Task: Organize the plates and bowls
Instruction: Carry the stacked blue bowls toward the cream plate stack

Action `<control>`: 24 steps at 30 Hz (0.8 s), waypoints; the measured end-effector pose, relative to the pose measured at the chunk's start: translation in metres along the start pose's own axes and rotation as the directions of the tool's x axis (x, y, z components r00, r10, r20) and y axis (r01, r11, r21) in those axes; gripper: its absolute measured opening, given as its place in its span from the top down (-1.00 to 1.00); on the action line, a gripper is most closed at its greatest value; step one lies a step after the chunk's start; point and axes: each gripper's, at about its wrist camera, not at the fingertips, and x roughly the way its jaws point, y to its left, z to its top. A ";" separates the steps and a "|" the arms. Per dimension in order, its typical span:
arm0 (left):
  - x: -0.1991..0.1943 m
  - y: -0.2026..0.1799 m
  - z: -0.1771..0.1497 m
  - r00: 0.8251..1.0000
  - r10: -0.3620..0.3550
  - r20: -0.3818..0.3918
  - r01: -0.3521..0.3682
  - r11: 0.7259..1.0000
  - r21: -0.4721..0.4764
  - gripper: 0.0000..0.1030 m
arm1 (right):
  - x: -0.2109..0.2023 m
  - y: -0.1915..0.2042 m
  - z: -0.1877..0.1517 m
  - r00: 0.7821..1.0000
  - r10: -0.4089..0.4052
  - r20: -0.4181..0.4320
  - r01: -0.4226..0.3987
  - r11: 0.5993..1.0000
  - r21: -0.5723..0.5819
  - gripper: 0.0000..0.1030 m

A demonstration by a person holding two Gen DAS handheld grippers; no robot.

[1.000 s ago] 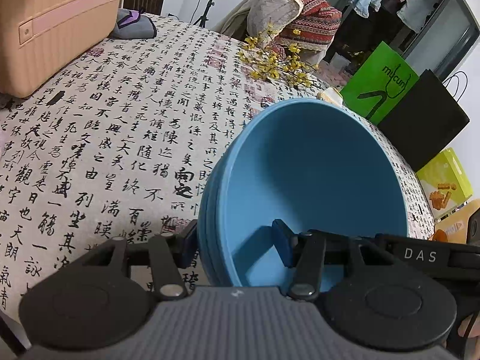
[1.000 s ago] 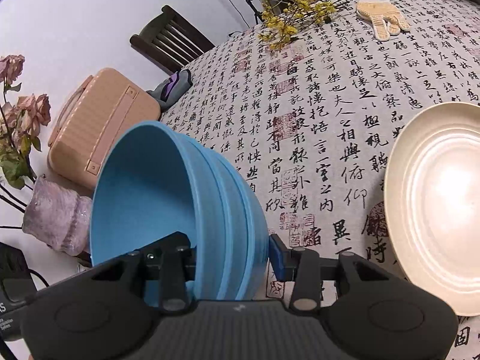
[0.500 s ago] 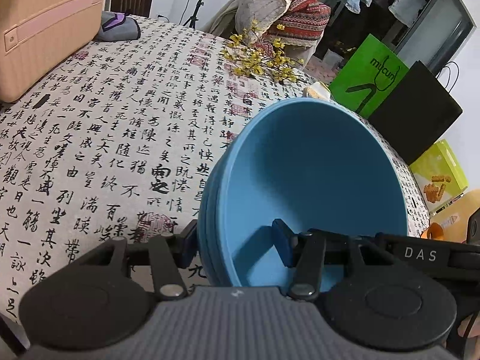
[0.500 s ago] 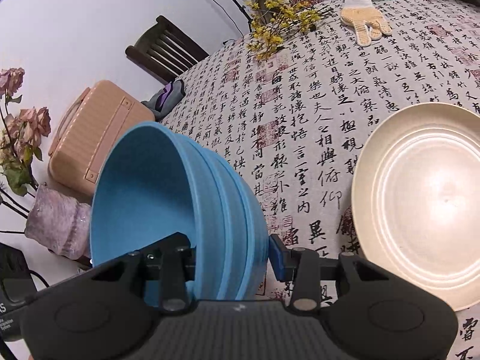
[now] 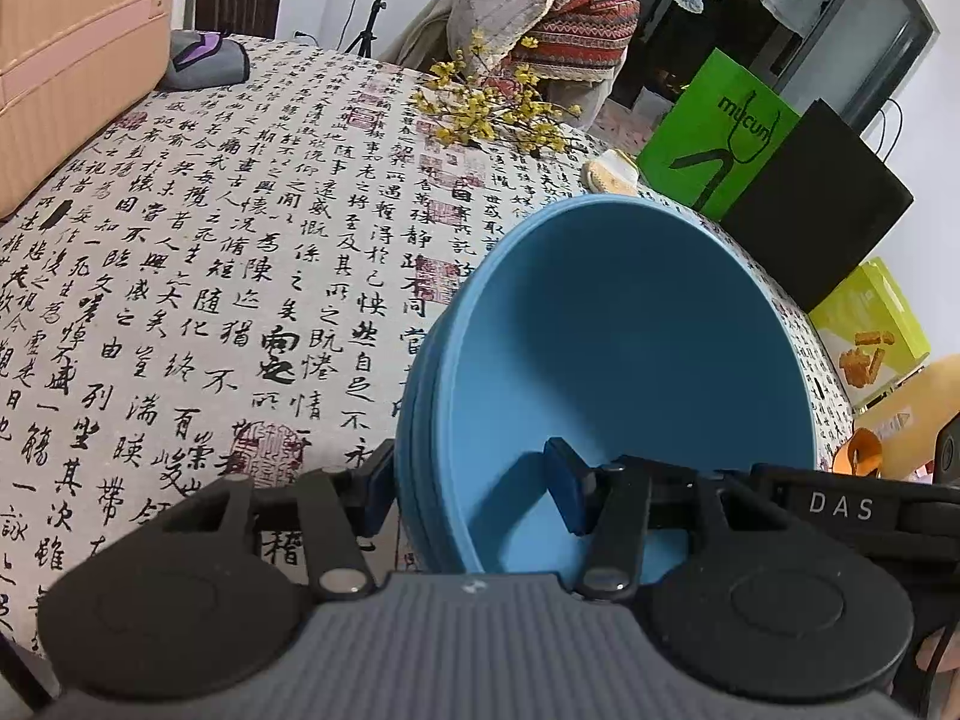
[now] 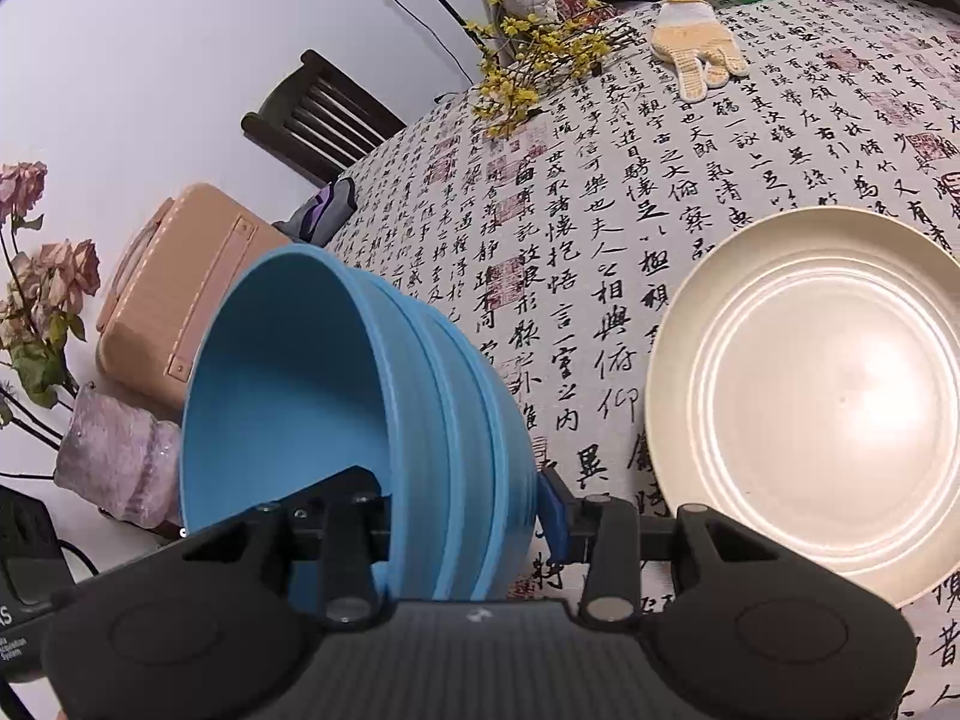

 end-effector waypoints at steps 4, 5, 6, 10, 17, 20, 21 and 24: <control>0.001 -0.007 -0.001 1.000 -0.001 -0.002 0.001 1.000 0.007 -0.01 | -0.004 -0.006 0.001 1.000 0.001 0.007 -0.001 1.000 0.006 0.24; 0.002 -0.008 -0.001 1.000 -0.002 -0.002 0.002 1.000 0.009 -0.01 | -0.005 -0.007 0.001 1.000 0.001 0.008 -0.002 1.000 0.007 0.24; 0.002 -0.010 -0.001 1.000 -0.003 -0.002 0.003 1.000 0.010 -0.01 | -0.007 -0.009 0.001 1.000 0.002 0.010 -0.002 1.000 0.009 0.24; 0.004 -0.016 -0.002 1.000 -0.004 -0.004 0.004 1.000 0.014 -0.01 | -0.011 -0.014 0.001 1.000 0.004 0.016 -0.004 1.000 0.016 0.24; 0.006 -0.028 -0.002 1.000 -0.007 -0.001 0.007 1.000 0.023 -0.01 | -0.019 -0.021 0.003 1.000 0.003 0.027 -0.004 1.000 0.024 0.25; 0.007 -0.033 -0.002 1.000 -0.012 0.002 0.012 1.000 0.025 -0.01 | -0.023 -0.025 0.004 0.999 0.002 0.034 -0.003 1.000 0.024 0.25; 0.008 -0.035 -0.002 1.000 -0.013 0.002 0.013 1.000 0.026 -0.01 | -0.024 -0.026 0.005 0.999 0.002 0.037 -0.003 1.000 0.025 0.25; 0.009 -0.039 -0.002 1.000 -0.012 0.003 0.012 0.999 0.030 -0.01 | -0.027 -0.030 0.007 0.999 0.004 0.041 -0.005 1.000 0.029 0.25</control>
